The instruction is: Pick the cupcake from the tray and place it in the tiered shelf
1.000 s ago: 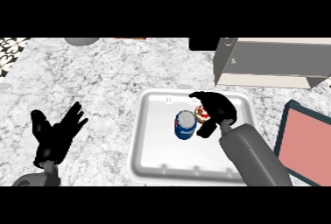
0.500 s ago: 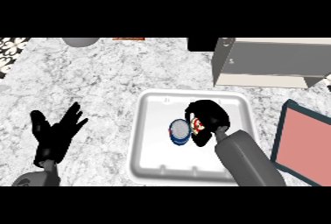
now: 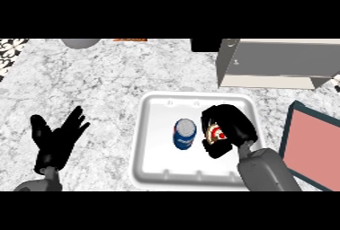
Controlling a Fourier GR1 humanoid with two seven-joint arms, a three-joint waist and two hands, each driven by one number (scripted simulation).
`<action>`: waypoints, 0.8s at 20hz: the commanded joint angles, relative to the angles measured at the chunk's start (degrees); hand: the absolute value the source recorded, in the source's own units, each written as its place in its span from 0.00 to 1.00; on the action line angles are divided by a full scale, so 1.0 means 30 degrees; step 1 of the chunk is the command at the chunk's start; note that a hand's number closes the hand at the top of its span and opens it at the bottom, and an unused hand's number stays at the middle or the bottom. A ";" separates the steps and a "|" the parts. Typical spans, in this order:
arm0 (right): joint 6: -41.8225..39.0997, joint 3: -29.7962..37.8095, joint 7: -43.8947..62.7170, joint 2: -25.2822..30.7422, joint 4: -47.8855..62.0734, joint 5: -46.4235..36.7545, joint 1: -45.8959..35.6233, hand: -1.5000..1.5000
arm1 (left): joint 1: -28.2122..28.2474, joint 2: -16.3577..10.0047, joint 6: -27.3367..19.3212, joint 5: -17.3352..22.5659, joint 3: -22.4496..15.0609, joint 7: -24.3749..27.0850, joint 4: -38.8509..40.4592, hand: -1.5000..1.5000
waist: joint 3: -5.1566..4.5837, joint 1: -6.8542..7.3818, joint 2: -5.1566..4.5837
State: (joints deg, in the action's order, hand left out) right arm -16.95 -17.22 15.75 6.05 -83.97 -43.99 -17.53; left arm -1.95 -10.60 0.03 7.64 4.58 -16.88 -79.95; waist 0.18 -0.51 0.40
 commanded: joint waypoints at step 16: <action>-0.5625 0.8174 1.2332 0.1786 -1.4020 0.4501 -0.6323 1.00 | 0.0610 -0.0088 0.0581 -0.0184 0.0372 0.1107 0.1506 0.50 | -0.0104 0.0033 -0.0046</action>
State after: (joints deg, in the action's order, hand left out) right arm -28.69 0.66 44.30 9.72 -123.37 -35.35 -27.39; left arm -1.74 -11.15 1.04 7.84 5.91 -15.41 -78.71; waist 0.14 -0.78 0.54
